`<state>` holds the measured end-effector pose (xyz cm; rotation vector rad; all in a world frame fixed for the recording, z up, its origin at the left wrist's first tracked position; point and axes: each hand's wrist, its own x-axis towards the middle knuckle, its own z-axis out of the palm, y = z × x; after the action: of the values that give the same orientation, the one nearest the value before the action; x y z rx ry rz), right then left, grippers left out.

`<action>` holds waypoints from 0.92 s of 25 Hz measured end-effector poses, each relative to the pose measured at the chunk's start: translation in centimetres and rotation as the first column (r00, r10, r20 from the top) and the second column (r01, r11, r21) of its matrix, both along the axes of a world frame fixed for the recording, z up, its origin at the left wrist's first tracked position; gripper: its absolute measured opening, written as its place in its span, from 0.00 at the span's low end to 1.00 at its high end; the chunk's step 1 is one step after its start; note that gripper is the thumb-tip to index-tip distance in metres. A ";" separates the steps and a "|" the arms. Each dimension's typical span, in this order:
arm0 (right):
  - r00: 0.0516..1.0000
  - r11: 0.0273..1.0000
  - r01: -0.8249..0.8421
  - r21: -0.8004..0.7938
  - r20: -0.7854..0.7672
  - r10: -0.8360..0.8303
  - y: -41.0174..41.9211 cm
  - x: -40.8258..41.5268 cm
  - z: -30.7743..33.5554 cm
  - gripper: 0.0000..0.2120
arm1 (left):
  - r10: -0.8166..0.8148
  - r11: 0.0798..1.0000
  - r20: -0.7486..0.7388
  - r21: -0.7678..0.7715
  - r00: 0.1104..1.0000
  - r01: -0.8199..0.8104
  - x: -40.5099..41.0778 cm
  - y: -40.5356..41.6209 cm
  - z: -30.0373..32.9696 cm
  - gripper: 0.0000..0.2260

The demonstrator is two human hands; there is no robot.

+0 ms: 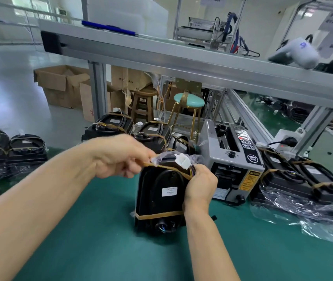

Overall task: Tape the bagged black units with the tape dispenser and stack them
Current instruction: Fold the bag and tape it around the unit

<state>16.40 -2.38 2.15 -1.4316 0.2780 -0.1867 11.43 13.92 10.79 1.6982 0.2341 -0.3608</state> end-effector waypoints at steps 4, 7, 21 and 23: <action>0.998 1.000 0.015 0.003 0.062 -0.015 -0.1 -0.7 -0.2 0.21 | 0.281 0.954 0.051 -0.123 0.958 -0.274 -2.4 -0.3 -3.0 0.13; 0.994 0.999 0.025 0.039 0.102 -0.029 -0.4 -1.1 -0.4 0.18 | 0.455 0.890 0.226 -0.100 0.861 -0.445 -3.2 -2.3 -4.8 0.14; 0.999 0.999 0.035 -0.011 0.026 -0.035 0.0 -0.6 0.5 0.25 | 0.347 0.885 -0.029 -0.322 0.937 -0.338 -2.6 -5.1 -1.1 0.18; 0.998 0.995 0.065 -0.076 0.029 -0.063 0.2 -0.6 0.7 0.24 | 0.440 0.864 0.003 -0.274 0.898 -0.423 -1.4 -5.7 -1.9 0.31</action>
<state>15.81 -2.23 2.80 -1.4962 0.2984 -0.2711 9.98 8.19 8.88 1.3403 0.4868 0.0026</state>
